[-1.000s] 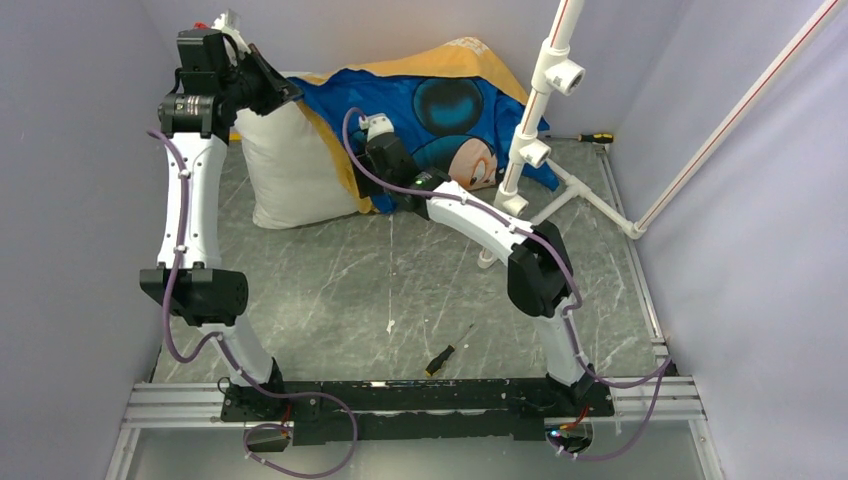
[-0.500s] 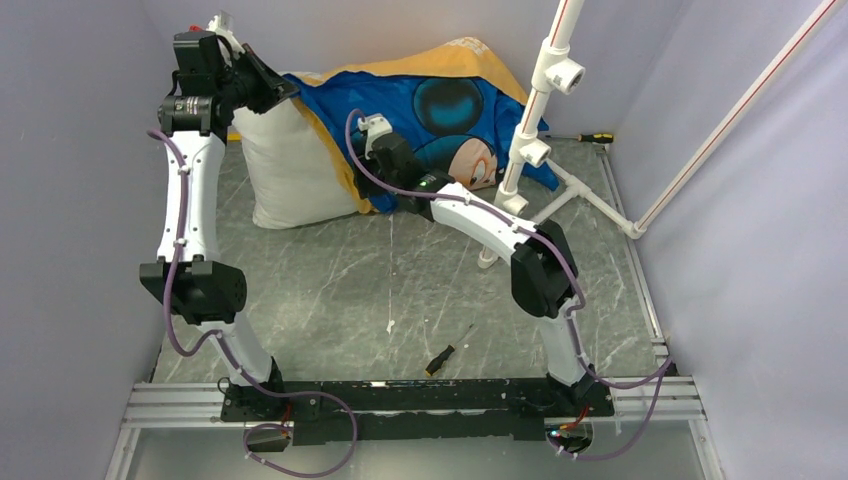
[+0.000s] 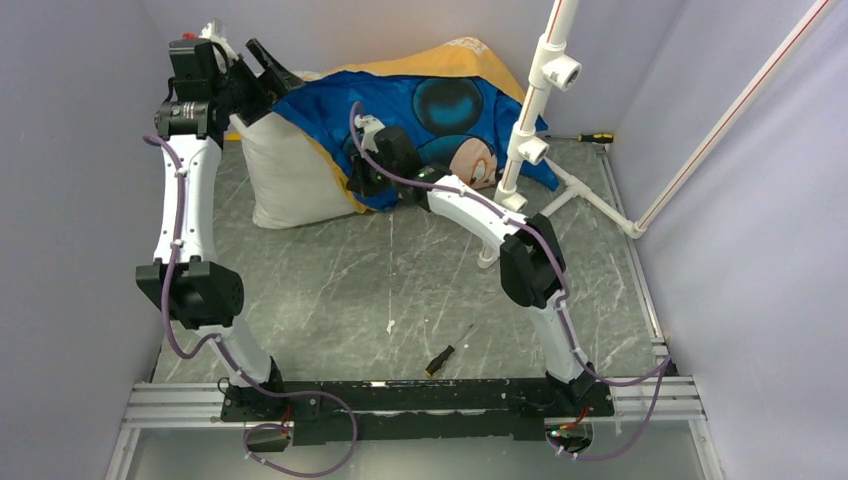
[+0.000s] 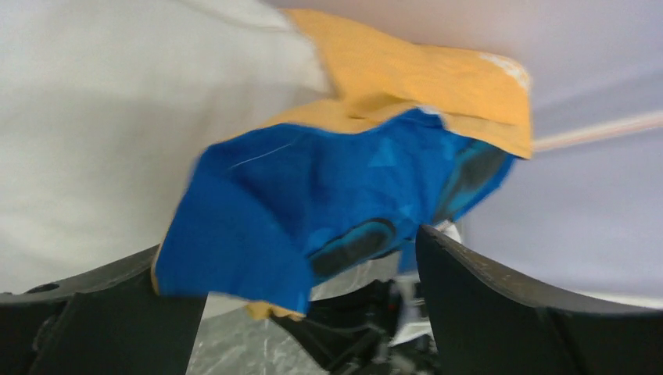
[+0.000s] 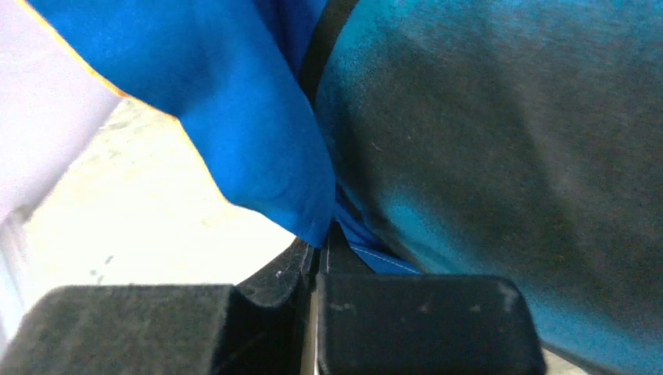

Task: Put the pillow into the pillowcase
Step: Stuff the pillow into the pillowcase.

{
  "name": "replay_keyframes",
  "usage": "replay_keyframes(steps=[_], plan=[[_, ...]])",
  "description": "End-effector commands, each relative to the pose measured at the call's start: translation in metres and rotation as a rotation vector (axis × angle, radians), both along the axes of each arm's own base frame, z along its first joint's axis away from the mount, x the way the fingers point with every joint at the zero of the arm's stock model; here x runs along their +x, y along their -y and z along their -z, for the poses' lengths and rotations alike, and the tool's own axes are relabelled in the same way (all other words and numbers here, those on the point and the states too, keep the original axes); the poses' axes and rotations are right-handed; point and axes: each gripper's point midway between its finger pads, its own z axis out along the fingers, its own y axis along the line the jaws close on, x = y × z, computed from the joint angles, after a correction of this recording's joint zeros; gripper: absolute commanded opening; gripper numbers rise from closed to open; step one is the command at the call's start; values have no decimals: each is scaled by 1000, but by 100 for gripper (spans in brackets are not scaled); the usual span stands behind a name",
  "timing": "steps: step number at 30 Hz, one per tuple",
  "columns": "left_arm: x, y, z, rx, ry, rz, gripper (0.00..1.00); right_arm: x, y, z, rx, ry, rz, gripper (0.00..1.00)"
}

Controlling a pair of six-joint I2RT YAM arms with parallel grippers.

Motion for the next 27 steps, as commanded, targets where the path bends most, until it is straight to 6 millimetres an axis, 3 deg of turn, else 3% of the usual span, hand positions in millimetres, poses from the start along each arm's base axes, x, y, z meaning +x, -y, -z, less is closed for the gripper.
replay_keyframes(steps=[1, 5, 9, 12, 14, 18, 20, 24, 27], plan=[[-21, -55, 28, 159, -78, -209, 99, -36, 2, -138, 334, -24, -208, 0], [-59, -131, 85, 314, -293, -459, 99, -60, 22, -205, 524, -68, -294, 0], [-87, -170, 119, 363, -393, -543, 99, -67, 39, -241, 601, -91, -301, 0], [-85, -171, 142, 350, -399, -458, 100, -66, 47, -265, 651, -86, -320, 0], [-68, -152, 156, 254, -350, -284, 99, -62, 50, -272, 660, -84, -324, 0], [-44, -124, 189, 11, -332, -11, 99, -51, 48, -255, 650, -151, -306, 0], [-38, -124, 204, -39, -342, 48, 100, -42, 49, -245, 650, -192, -274, 0], [-18, -120, 197, -140, -219, 148, 99, -30, 47, -228, 656, -260, -258, 0], [-9, -102, 189, -249, -153, 262, 96, -22, 43, -218, 655, -306, -258, 0]])
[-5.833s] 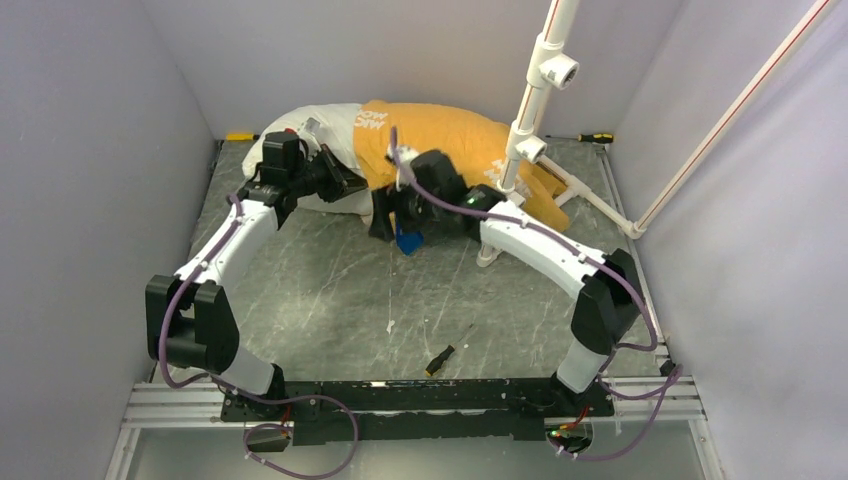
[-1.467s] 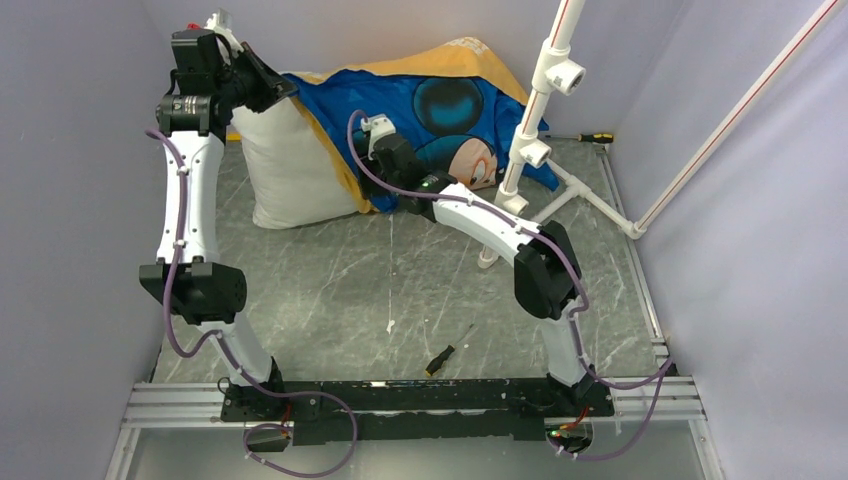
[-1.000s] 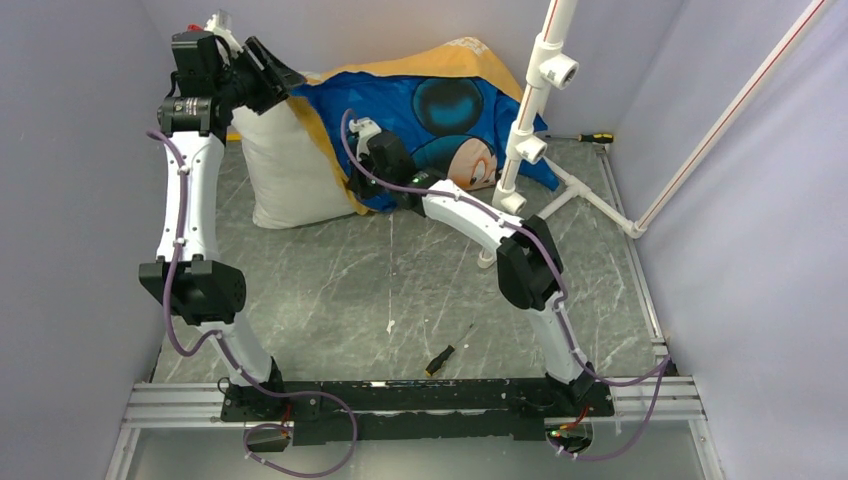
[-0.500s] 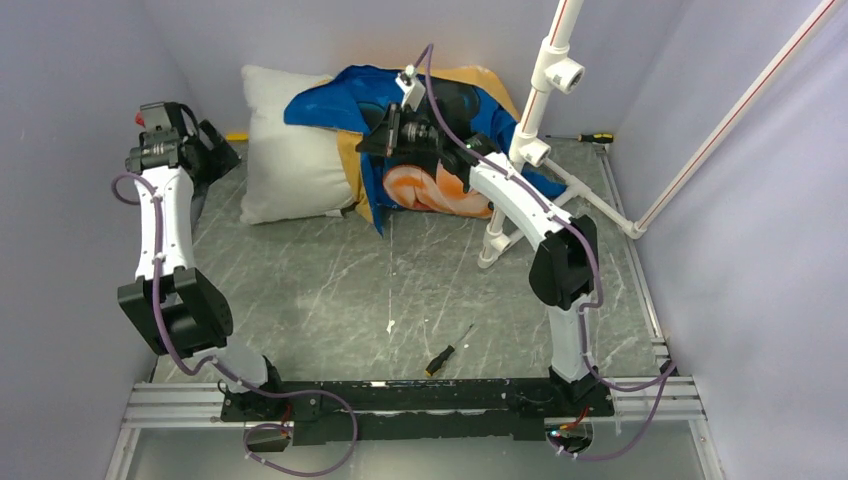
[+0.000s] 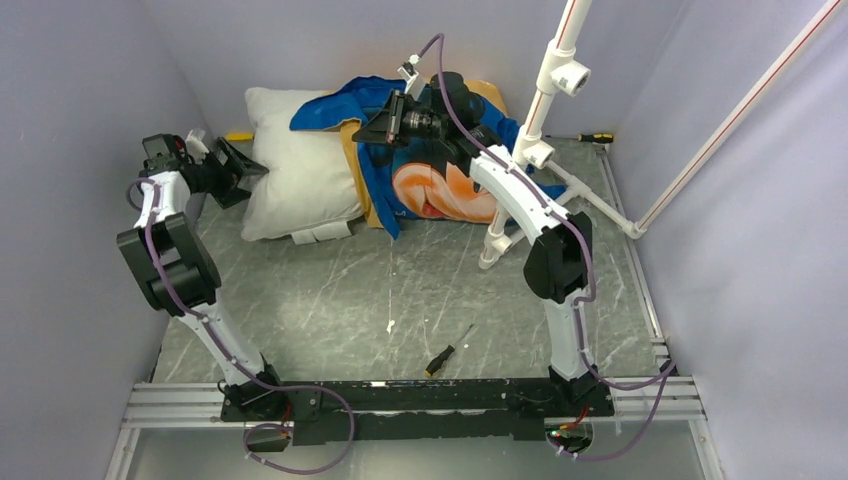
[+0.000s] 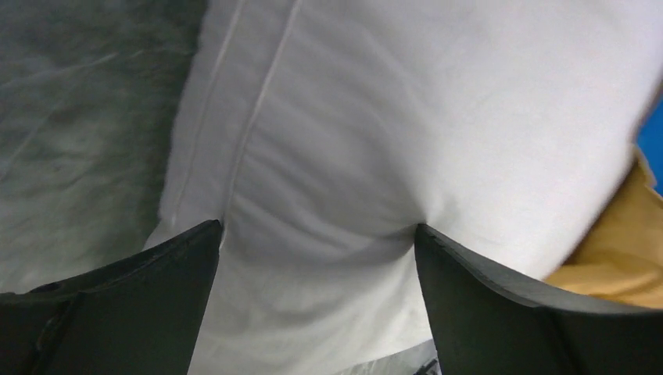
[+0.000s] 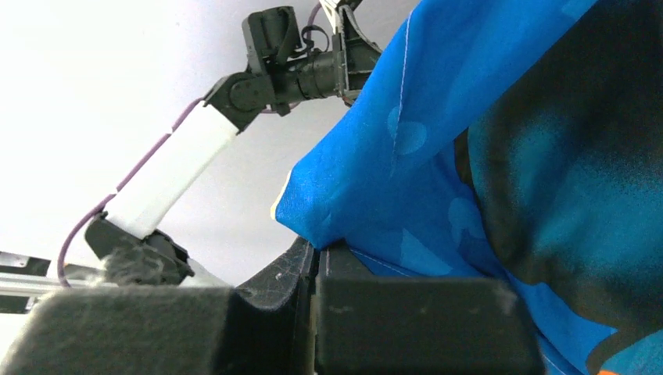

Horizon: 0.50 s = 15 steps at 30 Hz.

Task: Put the pillow into the pillowcase
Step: Stuff the pillow into the pillowcase.

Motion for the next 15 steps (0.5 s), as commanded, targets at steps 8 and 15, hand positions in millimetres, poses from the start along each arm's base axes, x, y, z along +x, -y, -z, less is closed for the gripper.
replay_keyframes(steps=[8, 15], plan=[[-12, 117, -89, -329, 375, 429, 12, -1, -20, -45, 210, -55, -157, 0], [-51, 216, -161, -290, 660, 526, 0, -33, -55, -70, 361, -141, -323, 0]])
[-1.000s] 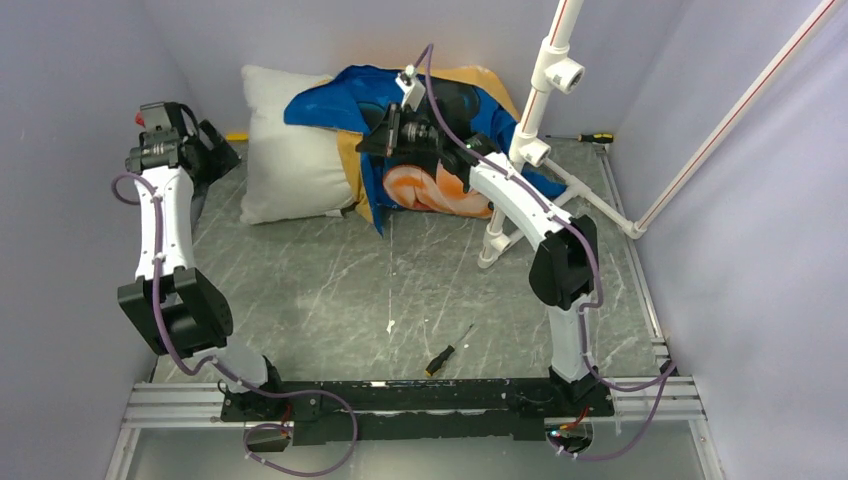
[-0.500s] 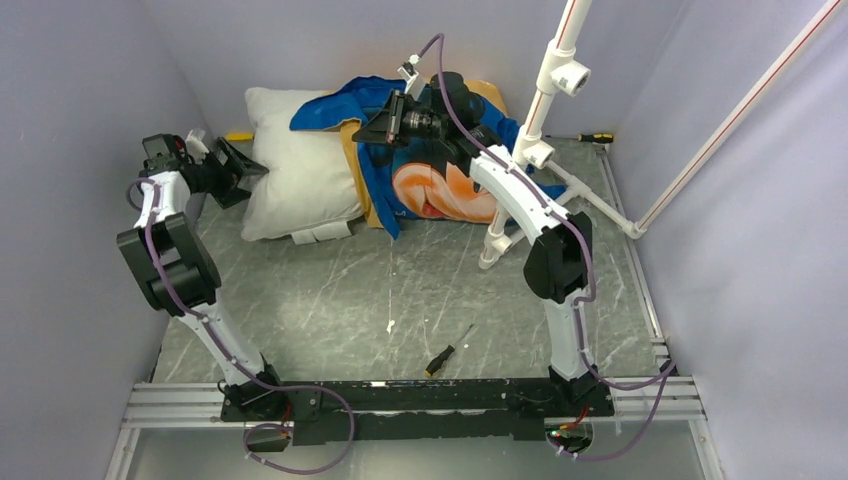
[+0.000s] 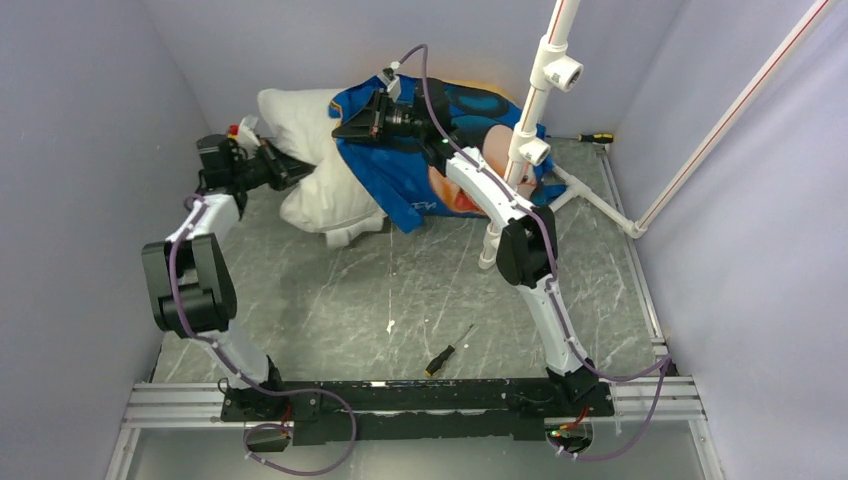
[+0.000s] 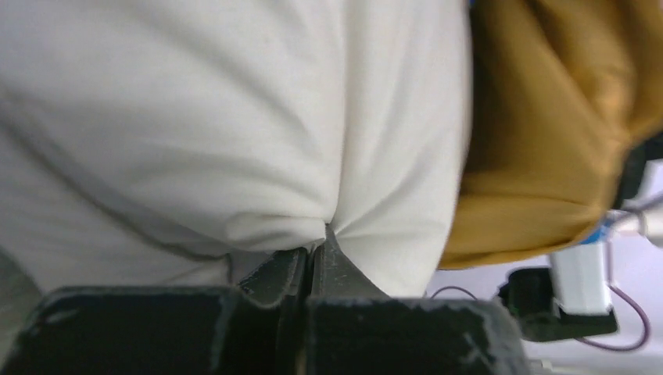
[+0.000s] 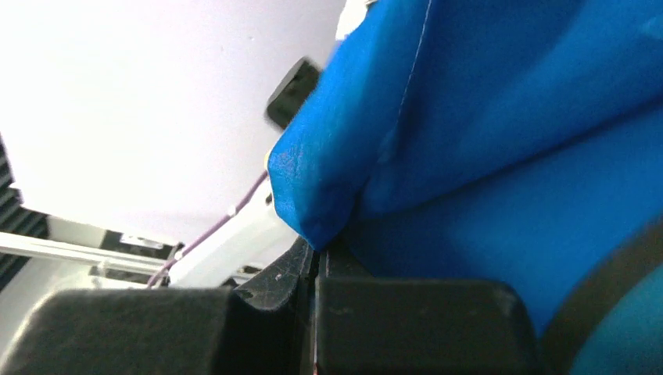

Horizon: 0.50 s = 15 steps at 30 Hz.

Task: Put the pillow into the pillowcase
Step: Stuff the pillow into the pillowcase.

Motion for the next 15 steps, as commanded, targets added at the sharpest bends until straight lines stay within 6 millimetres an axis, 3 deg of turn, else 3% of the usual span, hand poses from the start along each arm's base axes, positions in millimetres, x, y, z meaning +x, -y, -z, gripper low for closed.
replay_keyframes(steps=[1, 3, 6, 9, 15], plan=[[-47, 94, -121, -54, 430, 177, 0, -60, -19, -82, 227, 53, -182, 0], [-46, 100, -131, -30, 510, 93, 0, -80, -26, -93, 255, 51, -237, 0], [-43, 127, -126, 58, 522, 114, 0, -112, -36, -105, 271, 62, -307, 0], [-36, 145, -103, 75, 478, 136, 0, -128, -36, -119, 309, 79, -336, 0], [-26, 175, -48, 120, 404, 113, 0, -135, -30, -143, 375, 112, -335, 0]])
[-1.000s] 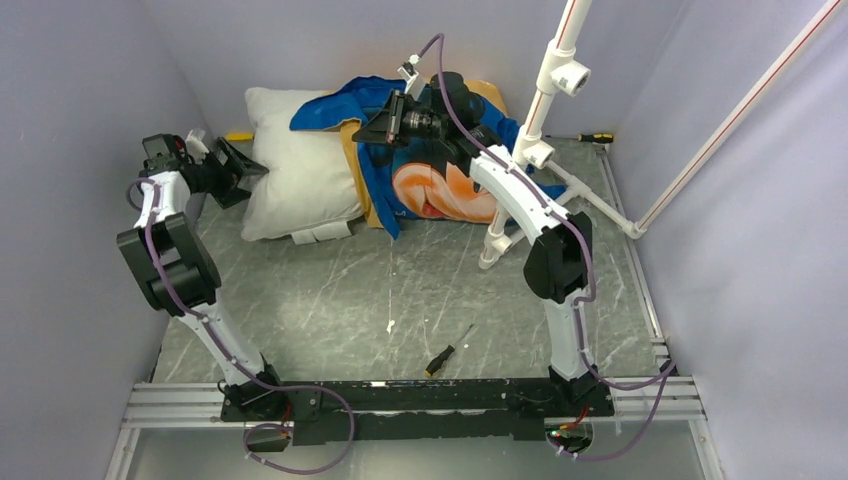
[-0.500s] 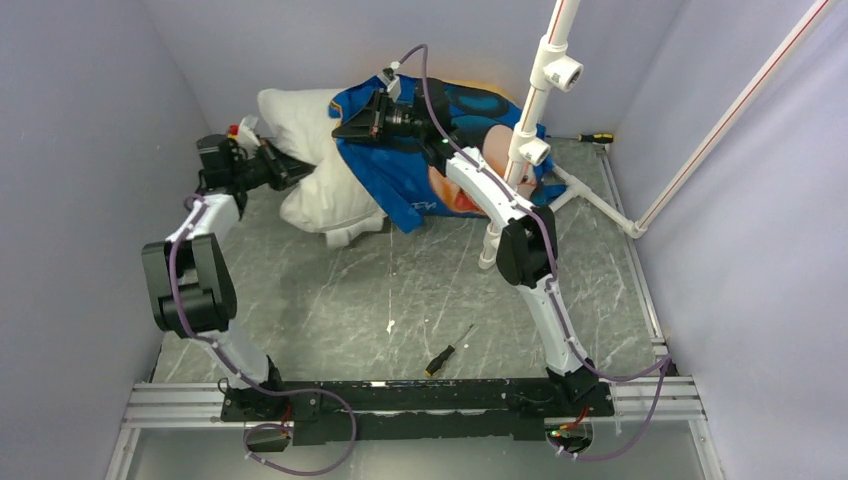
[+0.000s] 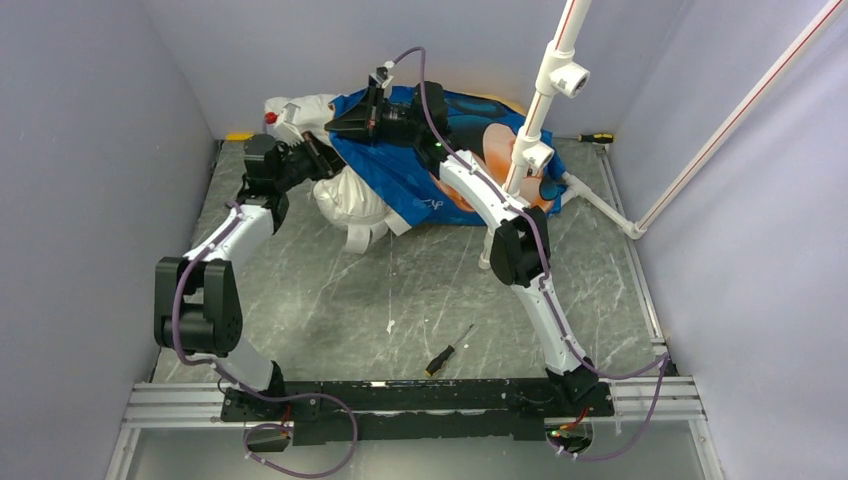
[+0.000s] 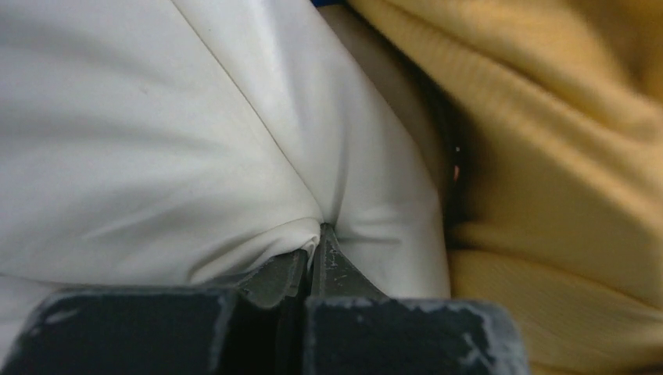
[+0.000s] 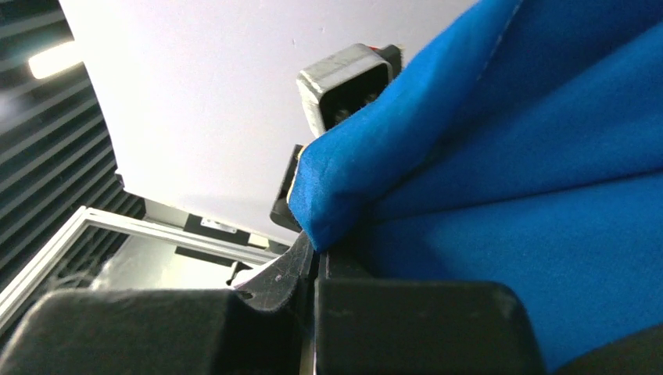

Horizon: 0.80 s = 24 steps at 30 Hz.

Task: Put the pillow into the pillowcase
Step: Stuff the pillow into the pillowcase.

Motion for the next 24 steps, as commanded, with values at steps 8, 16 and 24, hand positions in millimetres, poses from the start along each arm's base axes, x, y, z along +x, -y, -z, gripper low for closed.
replay_keyframes(steps=[8, 16, 24], plan=[[-1, 102, 27, 33, 39, 160, 0, -121, -18, -100, 172, 257, -196, 0], [-2, 66, -24, 13, 94, 105, 0, -45, 18, -18, -247, 371, 163, 56], [10, 31, -16, 1, 37, 52, 0, -3, 85, 22, -646, 487, 443, 74]])
